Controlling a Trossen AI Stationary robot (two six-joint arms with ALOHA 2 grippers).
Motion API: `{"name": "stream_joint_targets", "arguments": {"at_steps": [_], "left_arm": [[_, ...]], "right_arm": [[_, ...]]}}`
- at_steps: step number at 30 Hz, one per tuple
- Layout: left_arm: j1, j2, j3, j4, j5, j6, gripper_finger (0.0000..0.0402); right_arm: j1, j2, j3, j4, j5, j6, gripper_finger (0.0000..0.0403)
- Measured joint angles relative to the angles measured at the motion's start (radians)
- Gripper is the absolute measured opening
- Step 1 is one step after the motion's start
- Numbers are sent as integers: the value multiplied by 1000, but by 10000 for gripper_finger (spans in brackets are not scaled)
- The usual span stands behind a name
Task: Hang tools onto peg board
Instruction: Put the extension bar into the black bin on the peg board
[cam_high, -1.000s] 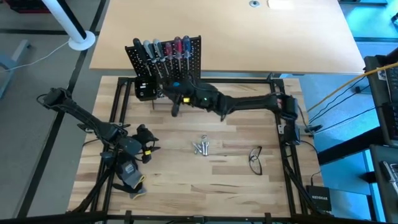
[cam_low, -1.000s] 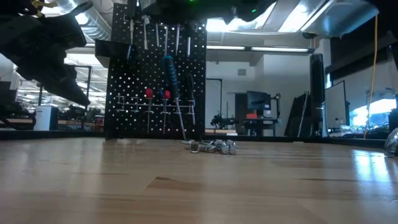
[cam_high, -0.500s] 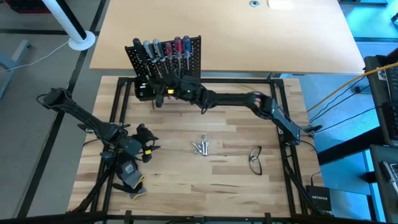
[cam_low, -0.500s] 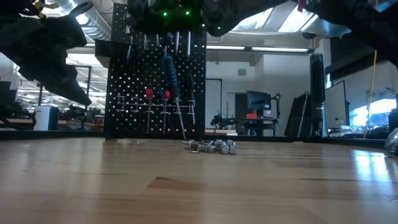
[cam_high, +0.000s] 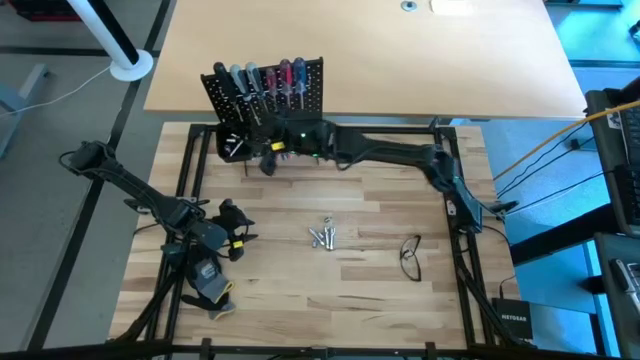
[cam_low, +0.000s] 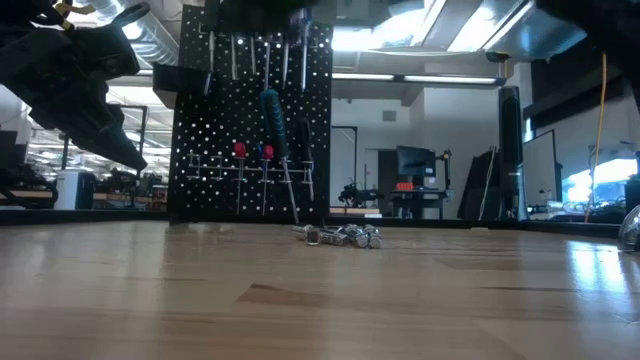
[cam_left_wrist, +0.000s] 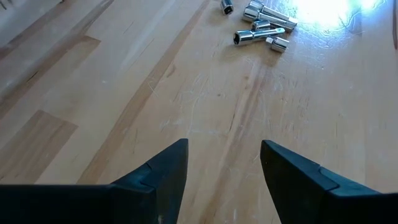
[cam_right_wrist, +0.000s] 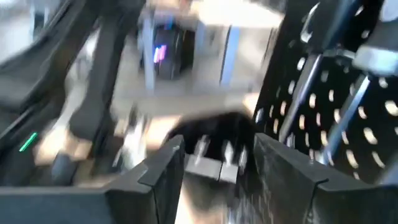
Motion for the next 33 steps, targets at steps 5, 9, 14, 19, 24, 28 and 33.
{"name": "stream_joint_targets", "arguments": {"at_steps": [5,9,14,19,24,28,33], "left_arm": [[0,0,0,0,0,0,192],[0,0,0,1,0,0,192],[0,0,0,15,-5,21,192],[0,0,0,34,-6,34,192],[2,0,0,67,-8,57,192],[2,0,-1,87,-12,73,192],[2,0,-1,83,-14,77,192]], "right_arm": [[70,-116,36,-512,66,-3,197],[146,-148,36,-867,181,142,194],[252,-139,-133,-1028,242,360,193],[345,-139,-382,-939,243,573,193],[383,-138,-550,-791,251,796,193],[387,-138,-642,-671,237,955,193],[387,-138,-729,-558,218,1105,193]]}}
